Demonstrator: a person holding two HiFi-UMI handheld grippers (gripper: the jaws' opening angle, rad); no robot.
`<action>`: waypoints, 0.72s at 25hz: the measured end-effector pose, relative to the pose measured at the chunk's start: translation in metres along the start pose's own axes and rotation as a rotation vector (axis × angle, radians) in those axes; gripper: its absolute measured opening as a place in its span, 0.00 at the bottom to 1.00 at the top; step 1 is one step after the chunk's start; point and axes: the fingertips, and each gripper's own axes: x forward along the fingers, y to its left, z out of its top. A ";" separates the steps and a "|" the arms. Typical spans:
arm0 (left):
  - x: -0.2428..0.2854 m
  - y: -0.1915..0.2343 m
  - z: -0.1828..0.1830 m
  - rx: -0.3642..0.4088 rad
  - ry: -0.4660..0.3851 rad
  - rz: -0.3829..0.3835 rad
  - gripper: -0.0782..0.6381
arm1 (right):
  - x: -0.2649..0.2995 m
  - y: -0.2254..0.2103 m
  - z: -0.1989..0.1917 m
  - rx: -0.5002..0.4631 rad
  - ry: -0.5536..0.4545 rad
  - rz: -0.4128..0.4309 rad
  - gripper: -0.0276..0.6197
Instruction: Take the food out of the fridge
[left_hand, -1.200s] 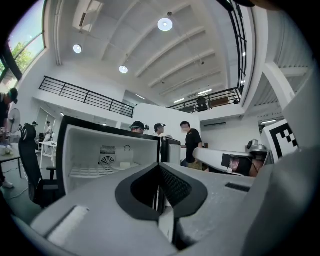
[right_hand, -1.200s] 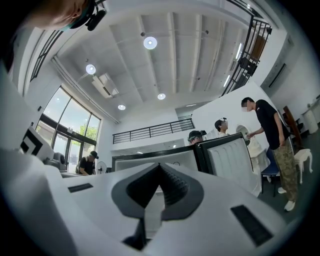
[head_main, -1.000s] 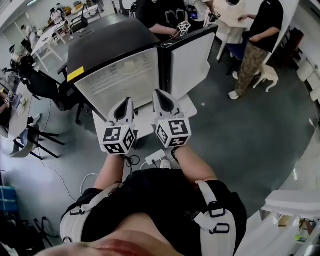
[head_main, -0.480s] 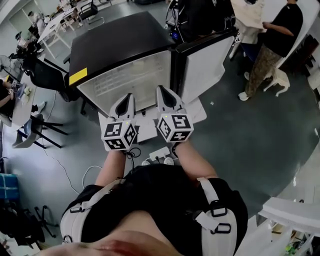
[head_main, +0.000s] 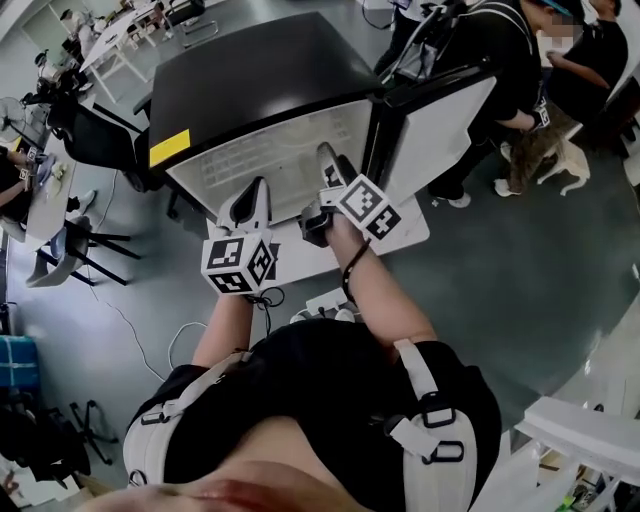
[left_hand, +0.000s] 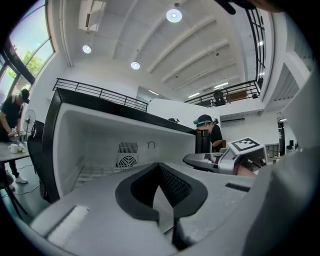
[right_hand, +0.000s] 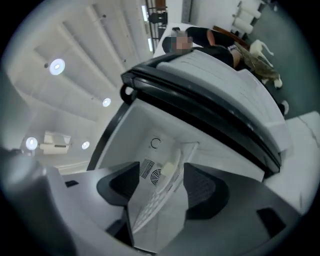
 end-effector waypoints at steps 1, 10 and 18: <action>0.000 0.004 0.000 -0.001 -0.001 0.003 0.11 | 0.009 -0.006 -0.004 0.050 0.010 -0.020 0.44; 0.009 0.033 0.000 0.018 -0.005 0.011 0.11 | 0.075 -0.055 -0.043 0.280 0.067 -0.166 0.54; 0.015 0.037 -0.004 0.024 0.009 -0.003 0.11 | 0.093 -0.074 -0.050 0.365 0.059 -0.205 0.53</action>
